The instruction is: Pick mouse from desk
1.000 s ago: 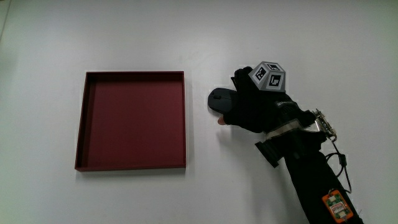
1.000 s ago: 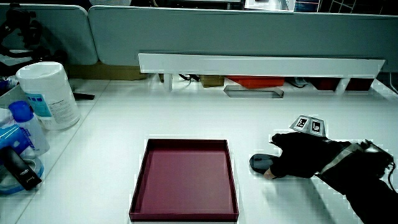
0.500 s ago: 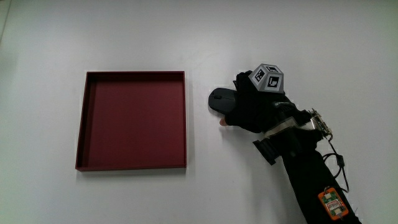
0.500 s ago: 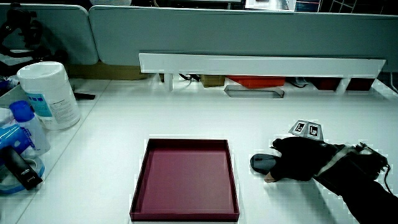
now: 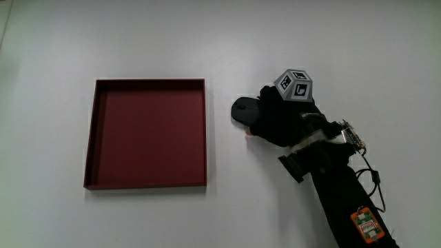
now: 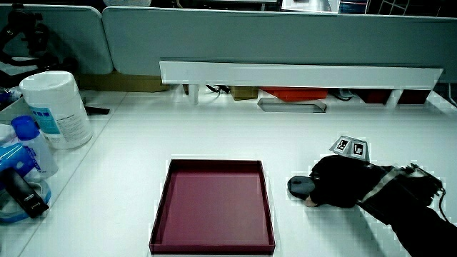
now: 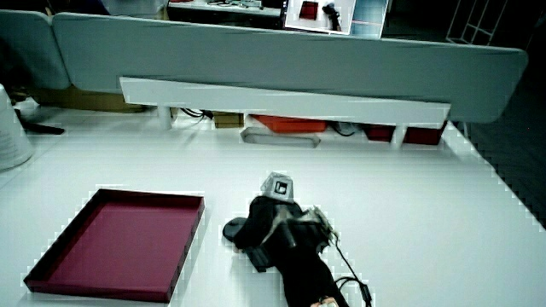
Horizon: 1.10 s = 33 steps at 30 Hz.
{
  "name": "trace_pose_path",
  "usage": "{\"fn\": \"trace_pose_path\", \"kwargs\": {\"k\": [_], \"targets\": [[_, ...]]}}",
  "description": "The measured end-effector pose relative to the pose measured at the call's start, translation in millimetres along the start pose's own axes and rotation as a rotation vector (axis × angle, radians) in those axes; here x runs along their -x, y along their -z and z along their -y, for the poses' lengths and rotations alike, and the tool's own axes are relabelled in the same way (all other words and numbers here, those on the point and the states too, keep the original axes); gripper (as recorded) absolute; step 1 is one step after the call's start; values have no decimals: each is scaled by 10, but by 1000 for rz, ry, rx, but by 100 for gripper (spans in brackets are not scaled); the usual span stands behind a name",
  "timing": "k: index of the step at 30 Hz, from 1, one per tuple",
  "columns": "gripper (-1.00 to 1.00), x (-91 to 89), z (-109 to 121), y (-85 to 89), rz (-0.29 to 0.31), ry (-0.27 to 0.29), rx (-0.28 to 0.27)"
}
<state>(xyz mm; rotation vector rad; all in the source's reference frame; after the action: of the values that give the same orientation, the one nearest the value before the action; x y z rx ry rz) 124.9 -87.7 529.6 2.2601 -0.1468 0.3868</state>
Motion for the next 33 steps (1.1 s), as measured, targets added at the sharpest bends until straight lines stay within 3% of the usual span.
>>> {"fn": "trace_pose_path", "kwargs": {"k": [3,11,15,18,26,31,33], "targets": [[60,19,15,-13,22,1,-36],[100,12,19,4,31,-13,-61],[100,12,45,-11,39,-19,-60],[100,24,102,-67,35,-39,-88],[100,281,424,-363,40,-133,-149],[100,574,659,-465,36,-240,-186],[100,688,683,-445,23,-291,-173]]}}
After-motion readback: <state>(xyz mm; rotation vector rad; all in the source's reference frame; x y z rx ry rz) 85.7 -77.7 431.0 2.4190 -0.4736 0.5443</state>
